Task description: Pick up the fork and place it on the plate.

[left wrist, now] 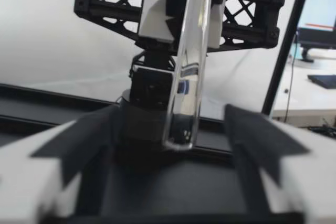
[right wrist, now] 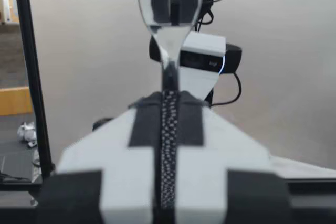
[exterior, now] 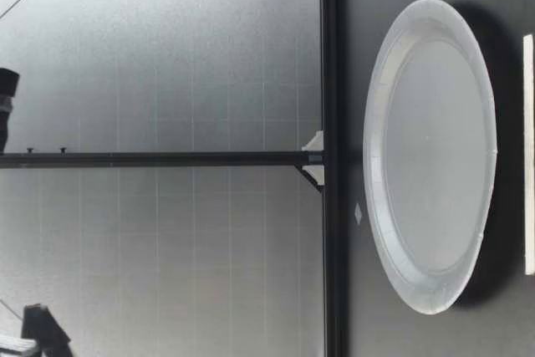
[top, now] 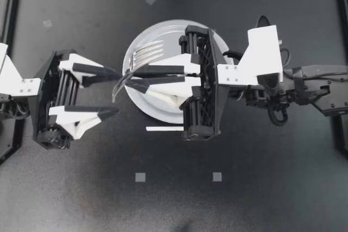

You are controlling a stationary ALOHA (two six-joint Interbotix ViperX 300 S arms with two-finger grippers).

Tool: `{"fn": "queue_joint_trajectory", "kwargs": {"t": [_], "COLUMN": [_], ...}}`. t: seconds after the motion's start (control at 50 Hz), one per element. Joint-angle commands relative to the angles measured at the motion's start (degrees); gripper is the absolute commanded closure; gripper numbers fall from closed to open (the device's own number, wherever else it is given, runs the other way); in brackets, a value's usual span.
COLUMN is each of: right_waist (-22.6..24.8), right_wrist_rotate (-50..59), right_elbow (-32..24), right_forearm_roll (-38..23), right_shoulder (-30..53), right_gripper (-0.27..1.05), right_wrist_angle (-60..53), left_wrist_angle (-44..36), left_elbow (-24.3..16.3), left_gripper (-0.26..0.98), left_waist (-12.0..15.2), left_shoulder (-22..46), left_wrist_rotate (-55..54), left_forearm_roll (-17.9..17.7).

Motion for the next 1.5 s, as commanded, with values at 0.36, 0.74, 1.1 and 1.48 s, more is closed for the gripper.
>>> {"fn": "queue_joint_trajectory", "kwargs": {"t": [0.36, 0.74, 1.1, 1.48], "right_waist": [0.00, -1.41, -1.05, -0.79], "right_wrist_rotate": [-0.26, -1.85, 1.93, 4.75], "right_elbow": [-1.14, 2.20, 17.84, 18.98], "right_forearm_roll": [0.09, 0.18, 5.98, 7.03], "right_shoulder": [0.62, -1.41, -11.51, -9.93], "right_gripper": [0.76, -0.04, 0.00, 0.00], "right_wrist_angle": [-0.09, -0.35, 4.22, 14.15], "left_wrist_angle": [0.00, 8.70, 58.54, 81.65], "left_elbow": [-1.14, -0.97, -3.96, -7.03], "left_gripper": [0.68, 0.68, 0.68, 0.68], "left_waist": [-0.18, -1.67, -1.67, 7.21], "left_shoulder": [-0.35, -6.24, -26.28, -27.42], "left_wrist_rotate": [-0.44, -0.18, -0.35, -14.59], "left_forearm_roll": [0.35, 0.35, -0.18, 4.75]}}
